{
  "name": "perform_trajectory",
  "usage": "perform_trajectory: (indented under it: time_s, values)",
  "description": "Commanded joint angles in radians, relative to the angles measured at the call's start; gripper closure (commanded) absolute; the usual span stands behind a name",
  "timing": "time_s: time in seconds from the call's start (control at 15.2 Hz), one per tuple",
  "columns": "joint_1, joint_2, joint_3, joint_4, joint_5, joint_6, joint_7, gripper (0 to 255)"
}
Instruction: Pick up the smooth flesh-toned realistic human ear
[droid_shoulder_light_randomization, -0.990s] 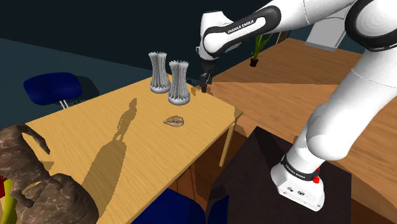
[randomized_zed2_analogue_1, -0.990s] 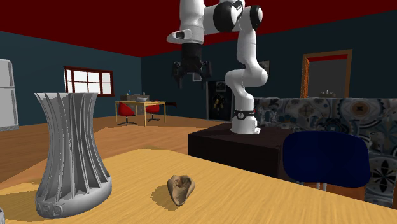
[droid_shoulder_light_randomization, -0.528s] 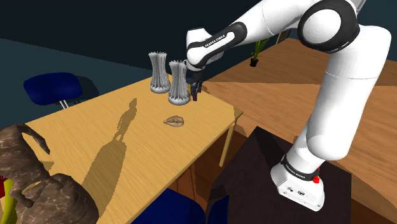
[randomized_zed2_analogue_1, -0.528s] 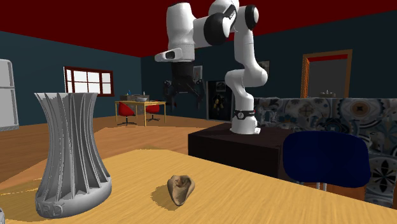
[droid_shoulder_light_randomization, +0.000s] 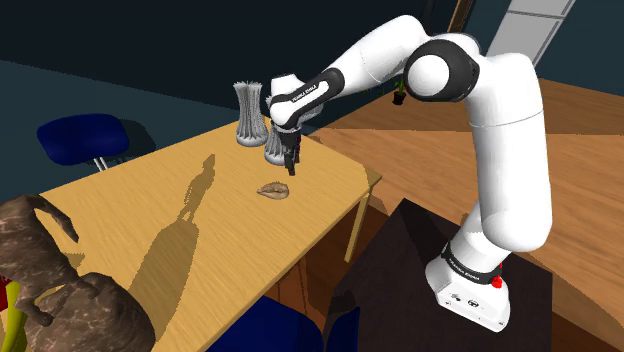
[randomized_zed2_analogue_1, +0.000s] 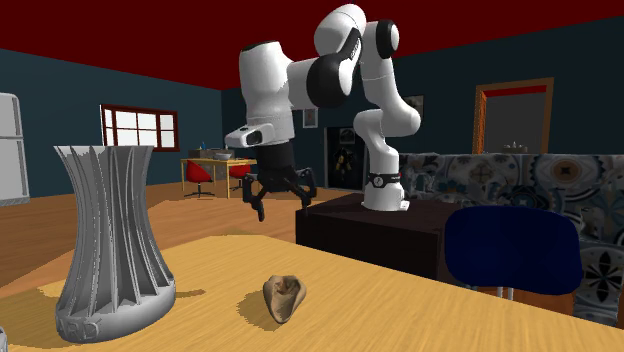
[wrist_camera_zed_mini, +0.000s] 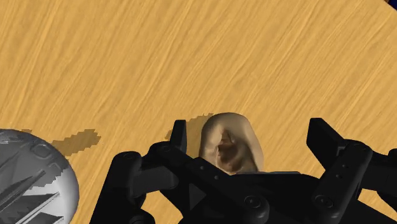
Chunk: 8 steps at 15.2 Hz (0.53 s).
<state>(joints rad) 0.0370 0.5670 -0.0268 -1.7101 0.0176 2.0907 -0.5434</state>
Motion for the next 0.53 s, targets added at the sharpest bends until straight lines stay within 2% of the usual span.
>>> perform_trajectory:
  time_s: [0.0, 0.33, 0.46]
  values:
    - [0.003, 0.078, 0.011, 0.07, 0.0, -0.014, -0.02, 0]
    - [0.01, 0.294, 0.034, 0.292, -0.008, -0.074, -0.07, 0]
    - [0.01, 0.308, 0.034, 0.299, -0.008, -0.069, -0.071, 0]
